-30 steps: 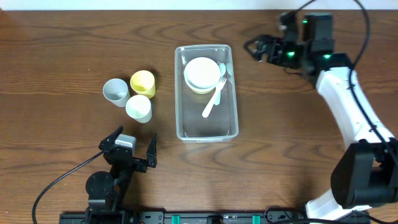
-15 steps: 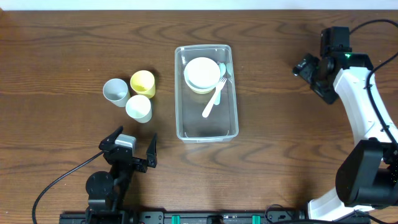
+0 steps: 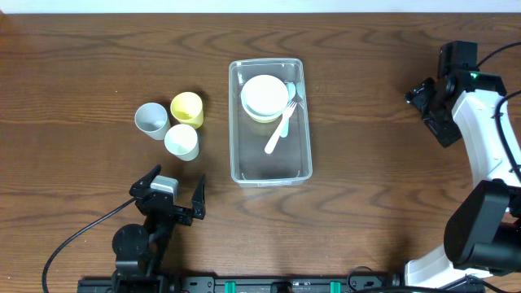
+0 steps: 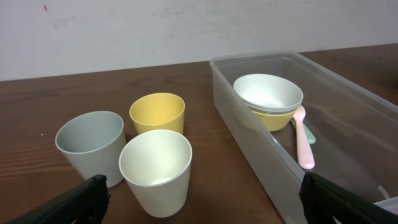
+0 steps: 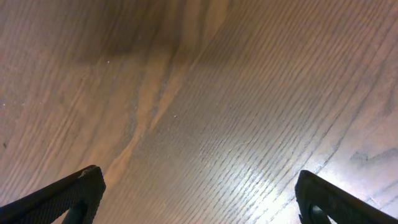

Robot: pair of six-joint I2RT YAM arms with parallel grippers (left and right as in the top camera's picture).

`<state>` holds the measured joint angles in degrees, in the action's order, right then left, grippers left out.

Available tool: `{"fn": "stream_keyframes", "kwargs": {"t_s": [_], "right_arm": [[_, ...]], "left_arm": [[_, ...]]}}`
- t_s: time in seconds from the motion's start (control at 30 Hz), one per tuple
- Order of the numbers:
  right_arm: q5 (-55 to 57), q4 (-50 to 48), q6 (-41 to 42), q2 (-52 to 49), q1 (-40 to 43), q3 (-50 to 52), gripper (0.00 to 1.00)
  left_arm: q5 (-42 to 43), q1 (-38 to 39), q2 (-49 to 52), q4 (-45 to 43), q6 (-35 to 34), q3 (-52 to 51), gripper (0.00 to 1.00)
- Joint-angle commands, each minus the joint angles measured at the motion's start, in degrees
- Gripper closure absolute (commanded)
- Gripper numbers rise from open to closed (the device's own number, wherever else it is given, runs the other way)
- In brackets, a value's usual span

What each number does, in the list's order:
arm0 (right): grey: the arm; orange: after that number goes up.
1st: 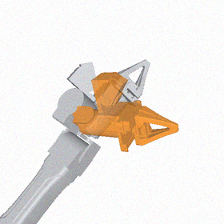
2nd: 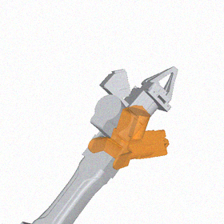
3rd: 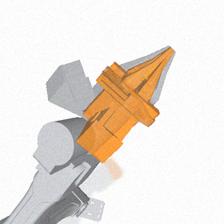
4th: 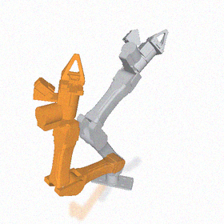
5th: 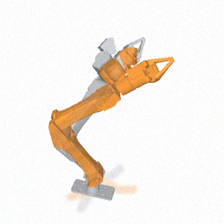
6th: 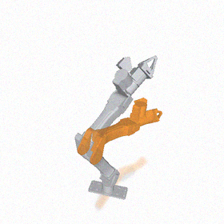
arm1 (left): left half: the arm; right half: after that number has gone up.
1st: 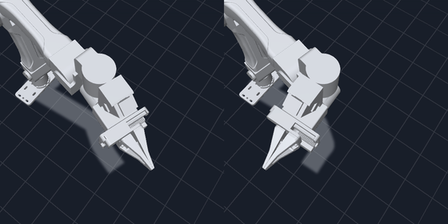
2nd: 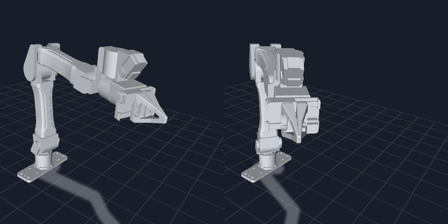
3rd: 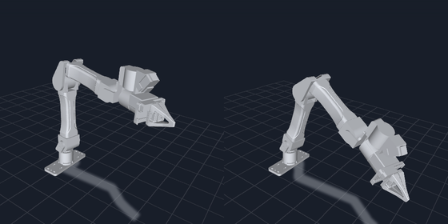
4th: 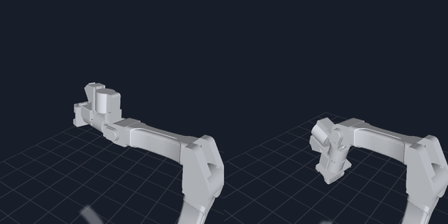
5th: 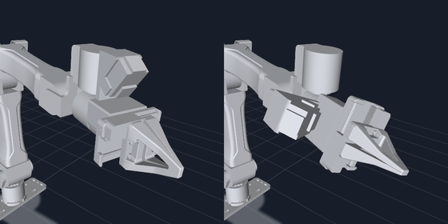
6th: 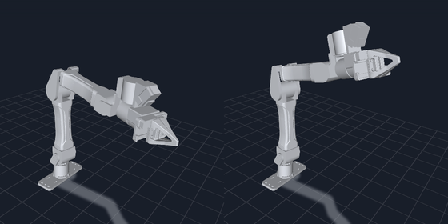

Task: Pack container
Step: 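Release the fork in the container and raise the right gripper away, then move the left gripper to the white cup and grasp its rim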

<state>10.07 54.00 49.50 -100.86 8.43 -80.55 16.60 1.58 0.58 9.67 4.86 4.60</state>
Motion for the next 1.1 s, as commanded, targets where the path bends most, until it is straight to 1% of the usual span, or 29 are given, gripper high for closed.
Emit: {"fn": "stream_keyframes", "kwargs": {"t_s": [0.0, 0.07, 0.13, 0.27, 0.37, 0.43, 0.5, 0.6, 0.67, 0.77, 0.87, 1.07], "right_arm": [[0.20, 0.02, 1.25, 0.13, 0.09, 0.48, 0.01], [0.20, 0.02, 1.25, 0.13, 0.09, 0.48, 0.01], [0.20, 0.02, 1.25, 0.13, 0.09, 0.48, 0.01], [0.20, 0.02, 1.25, 0.13, 0.09, 0.48, 0.01], [0.20, 0.02, 1.25, 0.13, 0.09, 0.48, 0.01], [0.20, 0.02, 1.25, 0.13, 0.09, 0.48, 0.01], [0.20, 0.04, 1.25, 0.13, 0.09, 0.48, 0.01], [0.20, 0.02, 1.25, 0.13, 0.09, 0.48, 0.01], [0.20, 0.02, 1.25, 0.13, 0.09, 0.48, 0.01], [0.20, 0.02, 1.25, 0.13, 0.09, 0.48, 0.01], [0.20, 0.02, 1.25, 0.13, 0.09, 0.48, 0.01], [0.20, 0.02, 1.25, 0.13, 0.09, 0.48, 0.01]], "left_arm": [[3.32, -0.28, -0.35, 1.14, -2.64, -0.98, 0.02], [5.16, -0.28, -0.28, 1.46, -5.22, -0.42, 0.02], [5.27, -0.28, 0.59, 3.56, -8.28, 1.68, 0.02], [4.76, -0.28, 6.19, 7.50, -8.61, 9.29, 0.02], [3.39, -0.28, 13.99, 11.74, -8.63, 18.43, 0.02], [3.26, -0.28, 20.55, 16.22, -8.61, 25.55, 0.02], [3.17, -0.28, 28.41, 22.25, -8.57, 33.33, 0.02], [1.36, -0.28, 40.35, 33.66, -7.93, 44.46, 0.02], [1.33, -0.28, 47.95, 40.72, -6.64, 50.93, 0.02], [1.33, -0.28, 58.16, 48.59, -5.77, 58.53, 0.02], [1.36, -0.26, 65.70, 51.63, -5.77, 62.18, 0.02], [2.54, -0.28, 76.13, 51.82, -5.81, 62.42, 0.02]]}}
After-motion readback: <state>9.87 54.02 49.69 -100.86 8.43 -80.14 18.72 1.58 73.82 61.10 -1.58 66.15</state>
